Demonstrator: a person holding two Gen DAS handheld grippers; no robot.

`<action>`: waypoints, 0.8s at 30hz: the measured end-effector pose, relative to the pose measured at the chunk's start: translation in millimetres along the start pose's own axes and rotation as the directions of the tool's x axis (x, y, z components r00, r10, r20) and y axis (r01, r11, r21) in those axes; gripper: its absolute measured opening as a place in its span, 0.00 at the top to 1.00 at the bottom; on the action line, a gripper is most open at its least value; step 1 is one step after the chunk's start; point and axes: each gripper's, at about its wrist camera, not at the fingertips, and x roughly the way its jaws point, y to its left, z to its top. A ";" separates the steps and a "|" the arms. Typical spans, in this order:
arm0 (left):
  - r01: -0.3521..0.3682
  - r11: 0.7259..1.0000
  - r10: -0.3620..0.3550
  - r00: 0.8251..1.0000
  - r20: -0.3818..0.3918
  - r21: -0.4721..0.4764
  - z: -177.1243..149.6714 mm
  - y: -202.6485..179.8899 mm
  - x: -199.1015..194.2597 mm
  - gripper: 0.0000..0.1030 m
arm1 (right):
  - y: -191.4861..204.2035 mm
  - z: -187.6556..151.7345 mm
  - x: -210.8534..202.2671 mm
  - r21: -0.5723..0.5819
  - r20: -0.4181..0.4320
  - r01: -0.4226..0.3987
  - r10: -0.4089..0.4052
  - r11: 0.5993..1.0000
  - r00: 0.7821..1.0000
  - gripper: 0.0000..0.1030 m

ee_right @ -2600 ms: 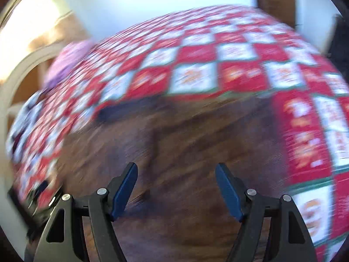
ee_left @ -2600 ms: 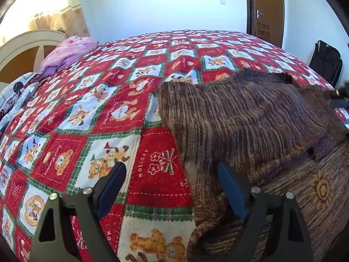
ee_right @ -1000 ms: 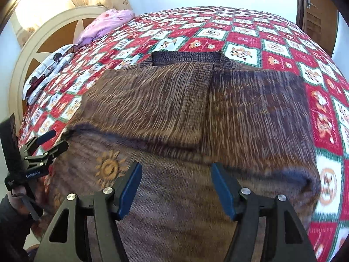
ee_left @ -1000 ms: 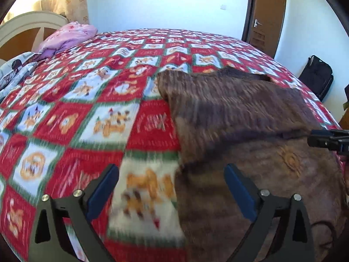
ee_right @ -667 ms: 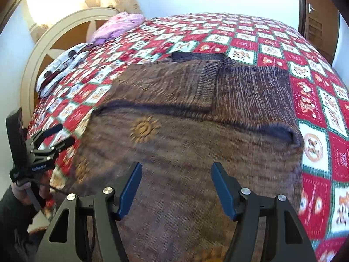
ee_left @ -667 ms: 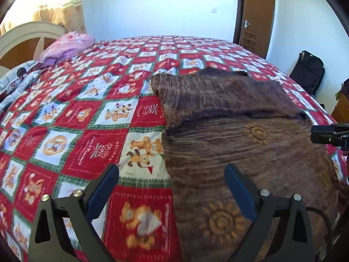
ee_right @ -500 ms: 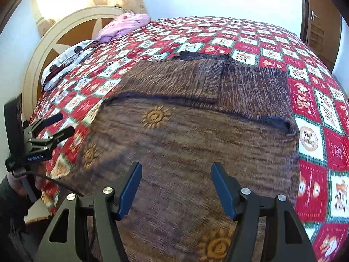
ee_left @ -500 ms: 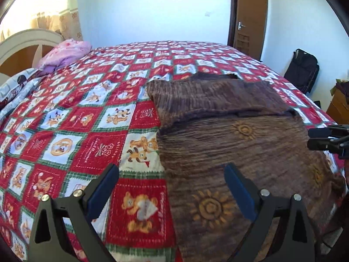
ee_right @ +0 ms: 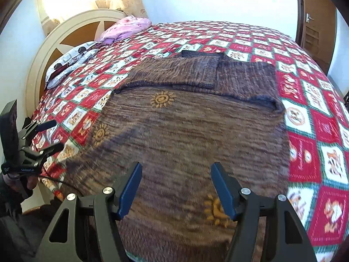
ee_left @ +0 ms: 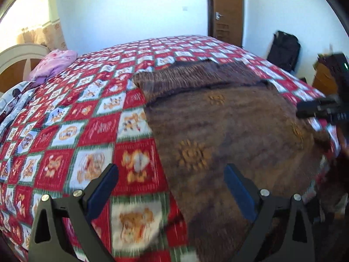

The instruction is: Fold small clothes

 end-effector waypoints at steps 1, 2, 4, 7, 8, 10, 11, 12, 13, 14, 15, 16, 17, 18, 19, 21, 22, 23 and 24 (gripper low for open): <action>0.010 1.000 -0.010 1.000 -0.005 0.018 -6.0 -2.5 -4.2 0.04 | -0.6 -4.5 -3.3 0.001 0.002 0.004 -0.004 1.000 1.000 0.35; 0.020 0.999 -0.020 1.000 -0.008 0.028 -10.2 -4.4 -7.4 0.04 | -1.3 -10.0 -7.5 0.002 0.005 0.011 -0.011 1.000 1.000 0.35; 0.061 0.996 -0.059 0.998 -0.024 0.067 -22.3 -12.3 -15.5 0.04 | -2.0 -18.0 -12.9 -0.001 0.004 0.017 -0.017 1.000 1.000 0.35; 0.123 0.987 -0.117 0.992 -0.055 0.107 -37.8 -21.7 -22.9 0.04 | 0.3 -32.2 -20.9 -0.028 0.007 0.058 -0.058 0.998 0.998 0.35; 0.137 0.984 -0.130 0.989 -0.063 0.118 -43.4 -25.5 -24.6 0.04 | 1.0 -39.1 -24.5 -0.039 0.007 0.073 -0.073 0.997 0.997 0.35; 0.144 0.981 -0.134 0.987 -0.083 0.130 -50.9 -31.4 -23.0 0.04 | -1.4 -49.2 -30.4 -0.030 0.000 0.075 -0.075 0.997 0.997 0.35; 0.148 0.981 -0.137 0.986 -0.093 0.129 -55.2 -34.7 -21.8 0.04 | -5.1 -56.2 -35.2 -0.014 -0.002 0.078 -0.078 0.997 0.997 0.35; 0.154 0.980 -0.141 0.985 -0.103 0.123 -57.5 -36.1 -19.7 0.05 | -9.2 -61.1 -39.6 0.003 0.000 0.085 -0.085 0.996 0.996 0.35; 0.169 0.979 -0.155 0.981 -0.120 0.113 -59.1 -37.6 -15.7 0.07 | -15.2 -67.8 -46.3 0.029 0.007 0.098 -0.098 0.995 0.995 0.35; 0.181 0.978 -0.166 0.977 -0.138 0.106 -59.9 -39.0 -12.1 0.11 | -20.9 -73.1 -52.5 0.053 0.014 0.111 -0.112 0.992 0.994 0.35; 0.187 0.977 -0.171 0.973 -0.152 0.102 -60.9 -40.2 -9.5 0.13 | -25.9 -76.9 -57.9 0.072 0.020 0.120 -0.122 0.990 0.992 0.35; 0.195 0.976 -0.176 0.970 -0.170 0.100 -61.7 -42.1 -5.7 0.15 | -32.7 -82.1 -63.4 0.096 0.027 0.129 -0.132 0.987 0.991 0.35; 0.199 0.975 -0.179 0.967 -0.183 0.095 -62.6 -42.9 -3.0 0.16 | -42.3 -88.6 -69.4 0.132 0.029 0.138 -0.143 0.982 0.989 0.35; 0.199 0.976 -0.180 0.965 -0.193 0.088 -64.3 -43.4 -0.7 0.16 | -48.7 -93.3 -72.8 0.158 0.029 0.145 -0.151 0.977 0.988 0.35; 0.204 0.976 -0.185 0.961 -0.205 0.074 -66.7 -43.7 2.3 0.21 | -54.8 -97.9 -75.5 0.183 0.027 0.151 -0.158 0.971 0.987 0.35; 0.210 0.976 -0.194 0.958 -0.213 0.053 -69.7 -42.3 4.5 0.27 | -68.8 -106.9 -79.5 0.239 0.022 0.154 -0.164 0.959 0.986 0.35; 0.208 0.977 -0.193 0.959 -0.206 0.053 -70.2 -42.4 3.9 0.27 | -74.8 -110.2 -80.2 0.264 0.020 0.146 -0.157 0.953 0.987 0.35; 0.208 0.977 -0.193 0.960 -0.203 0.055 -70.6 -42.6 3.2 0.28 | -77.5 -111.7 -80.1 0.279 0.019 0.139 -0.150 0.950 0.988 0.35; 0.208 0.977 -0.193 0.960 -0.202 0.055 -70.6 -42.5 3.4 0.28 | -79.1 -111.9 -79.2 0.293 0.022 0.132 -0.144 0.947 0.989 0.35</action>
